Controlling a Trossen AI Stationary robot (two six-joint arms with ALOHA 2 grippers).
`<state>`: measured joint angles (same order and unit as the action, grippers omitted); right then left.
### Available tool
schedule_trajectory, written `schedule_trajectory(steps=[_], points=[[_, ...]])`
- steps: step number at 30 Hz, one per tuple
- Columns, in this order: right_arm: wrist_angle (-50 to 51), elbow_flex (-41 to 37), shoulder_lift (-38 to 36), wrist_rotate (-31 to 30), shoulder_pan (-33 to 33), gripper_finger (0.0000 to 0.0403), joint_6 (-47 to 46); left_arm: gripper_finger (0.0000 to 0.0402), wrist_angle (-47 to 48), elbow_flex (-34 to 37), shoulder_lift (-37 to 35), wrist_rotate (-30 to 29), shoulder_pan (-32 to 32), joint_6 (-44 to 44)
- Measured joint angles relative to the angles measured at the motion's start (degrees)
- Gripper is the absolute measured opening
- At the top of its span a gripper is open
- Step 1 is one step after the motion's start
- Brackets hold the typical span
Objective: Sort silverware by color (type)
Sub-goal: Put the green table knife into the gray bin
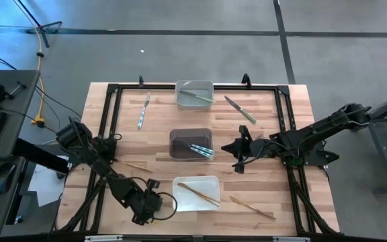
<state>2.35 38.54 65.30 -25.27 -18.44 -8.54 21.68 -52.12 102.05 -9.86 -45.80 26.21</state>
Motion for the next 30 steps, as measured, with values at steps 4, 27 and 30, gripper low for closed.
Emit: schedule_trajectory(steps=[4, 27, 30], points=[[0.00, 0.00, 0.01, 0.01, 0.00, 0.0000, 0.00, 0.0039, 0.65, -0.06, -0.11, 0.73, -0.02, -2.28], [-0.05, 0.00, 0.04, -0.05, 0.00, 0.0000, 1.07, 0.0003, 8.64, 4.68, -22.89, -9.04, 7.63, -16.56], [-0.07, 0.00, 0.04, -0.08, 0.00, 0.0000, 1.07, 0.0003, 7.35, 4.52, -25.50, -10.89, 11.01, -21.39]])
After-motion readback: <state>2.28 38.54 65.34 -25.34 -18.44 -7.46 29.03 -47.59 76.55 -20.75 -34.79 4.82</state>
